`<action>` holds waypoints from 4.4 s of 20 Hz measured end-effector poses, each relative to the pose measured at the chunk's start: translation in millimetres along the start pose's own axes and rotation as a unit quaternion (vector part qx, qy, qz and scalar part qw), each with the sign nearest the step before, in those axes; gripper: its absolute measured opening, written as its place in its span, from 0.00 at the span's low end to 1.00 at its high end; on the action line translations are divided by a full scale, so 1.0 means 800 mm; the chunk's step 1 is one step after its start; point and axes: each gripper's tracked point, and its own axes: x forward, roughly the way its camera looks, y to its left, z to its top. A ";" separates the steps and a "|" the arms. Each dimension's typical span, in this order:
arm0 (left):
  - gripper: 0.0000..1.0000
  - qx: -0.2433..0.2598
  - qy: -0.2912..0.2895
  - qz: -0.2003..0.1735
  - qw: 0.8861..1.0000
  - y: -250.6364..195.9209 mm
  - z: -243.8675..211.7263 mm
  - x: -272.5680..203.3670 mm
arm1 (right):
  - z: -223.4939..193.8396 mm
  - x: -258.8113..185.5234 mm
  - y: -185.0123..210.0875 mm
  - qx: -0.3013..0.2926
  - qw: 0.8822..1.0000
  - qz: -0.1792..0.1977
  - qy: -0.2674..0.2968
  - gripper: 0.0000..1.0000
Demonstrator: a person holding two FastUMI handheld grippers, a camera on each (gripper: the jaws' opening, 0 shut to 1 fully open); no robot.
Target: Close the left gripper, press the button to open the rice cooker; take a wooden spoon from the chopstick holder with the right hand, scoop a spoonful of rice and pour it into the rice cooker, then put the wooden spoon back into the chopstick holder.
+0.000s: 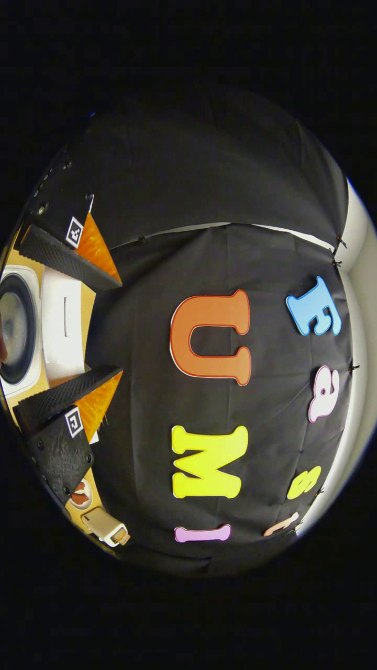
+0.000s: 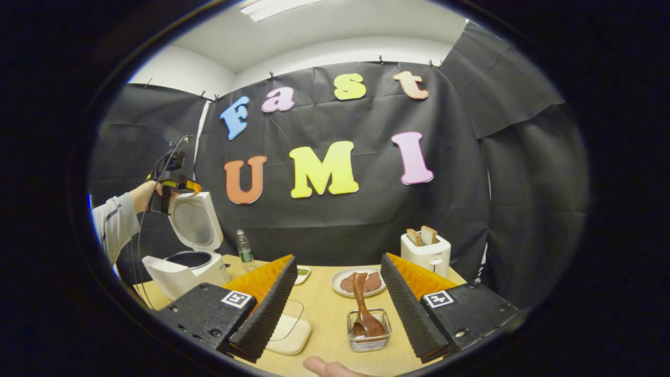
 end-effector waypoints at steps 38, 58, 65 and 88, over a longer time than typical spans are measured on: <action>0.96 0.000 0.266 0.000 0.964 -0.025 -0.282 -0.200 | -0.023 -0.141 0.014 -0.008 1.000 0.030 -0.003 1.00; 0.95 0.019 0.138 -0.024 0.990 -0.066 -0.217 -0.267 | 0.010 -0.202 0.030 -0.045 0.998 -0.014 -0.031 1.00; 0.95 -0.025 0.039 -0.037 0.998 -0.098 -0.165 -0.367 | 0.049 -0.225 0.009 -0.044 0.997 -0.055 -0.040 1.00; 0.94 -0.032 -0.123 -0.109 0.986 -0.158 -0.163 -0.606 | 0.081 -0.294 0.037 -0.040 0.998 -0.044 -0.035 1.00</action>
